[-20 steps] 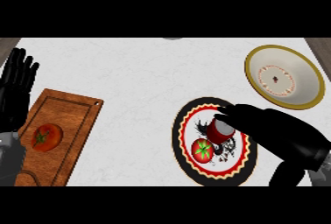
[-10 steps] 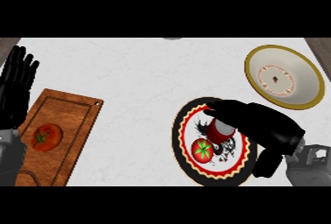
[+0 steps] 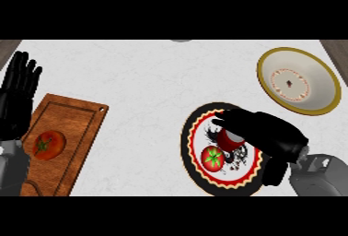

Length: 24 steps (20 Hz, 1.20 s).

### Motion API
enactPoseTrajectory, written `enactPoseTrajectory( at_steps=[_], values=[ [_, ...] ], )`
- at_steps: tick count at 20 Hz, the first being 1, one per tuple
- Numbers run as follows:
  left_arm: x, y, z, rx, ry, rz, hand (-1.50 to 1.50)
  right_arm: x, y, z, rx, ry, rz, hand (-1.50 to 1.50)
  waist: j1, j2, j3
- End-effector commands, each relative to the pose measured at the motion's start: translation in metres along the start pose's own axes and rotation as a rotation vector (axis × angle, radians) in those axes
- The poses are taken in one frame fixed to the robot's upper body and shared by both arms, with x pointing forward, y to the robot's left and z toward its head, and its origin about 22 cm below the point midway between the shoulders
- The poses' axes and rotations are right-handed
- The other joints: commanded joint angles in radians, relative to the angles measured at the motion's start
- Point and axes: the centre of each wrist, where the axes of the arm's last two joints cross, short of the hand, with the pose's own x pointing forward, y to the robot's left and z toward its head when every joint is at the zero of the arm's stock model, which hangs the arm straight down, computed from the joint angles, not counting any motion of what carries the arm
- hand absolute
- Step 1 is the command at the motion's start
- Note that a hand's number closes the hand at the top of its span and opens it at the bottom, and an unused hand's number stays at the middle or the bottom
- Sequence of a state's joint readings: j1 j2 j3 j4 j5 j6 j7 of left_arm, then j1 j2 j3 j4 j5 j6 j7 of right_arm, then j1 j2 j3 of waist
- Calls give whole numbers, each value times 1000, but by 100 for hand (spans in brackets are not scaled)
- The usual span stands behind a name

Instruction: Pick the can from the plate and place it in the bowl

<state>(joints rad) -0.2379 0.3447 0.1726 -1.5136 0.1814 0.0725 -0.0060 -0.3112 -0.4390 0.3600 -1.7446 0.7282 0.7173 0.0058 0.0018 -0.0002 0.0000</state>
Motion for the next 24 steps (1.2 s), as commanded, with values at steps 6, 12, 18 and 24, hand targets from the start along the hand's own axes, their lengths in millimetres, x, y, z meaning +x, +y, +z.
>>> enactPoseTrajectory(
  at_steps=[6,12,18,24],
  values=[
    [-3,-1,-8,-3,-3,20,0,-18,17,-18,34,28,20,-150,-1,1,0],
    [1,-2,13,-7,-14,0,0,-20,28,-37,37,96,-7,-150,3,0,0],
    [3,-10,6,-14,4,4,0,-38,28,-50,-31,4,12,150,5,1,0],
    [-11,22,9,4,-8,9,0,-46,26,-49,-97,-17,46,150,4,1,0]
  ],
)
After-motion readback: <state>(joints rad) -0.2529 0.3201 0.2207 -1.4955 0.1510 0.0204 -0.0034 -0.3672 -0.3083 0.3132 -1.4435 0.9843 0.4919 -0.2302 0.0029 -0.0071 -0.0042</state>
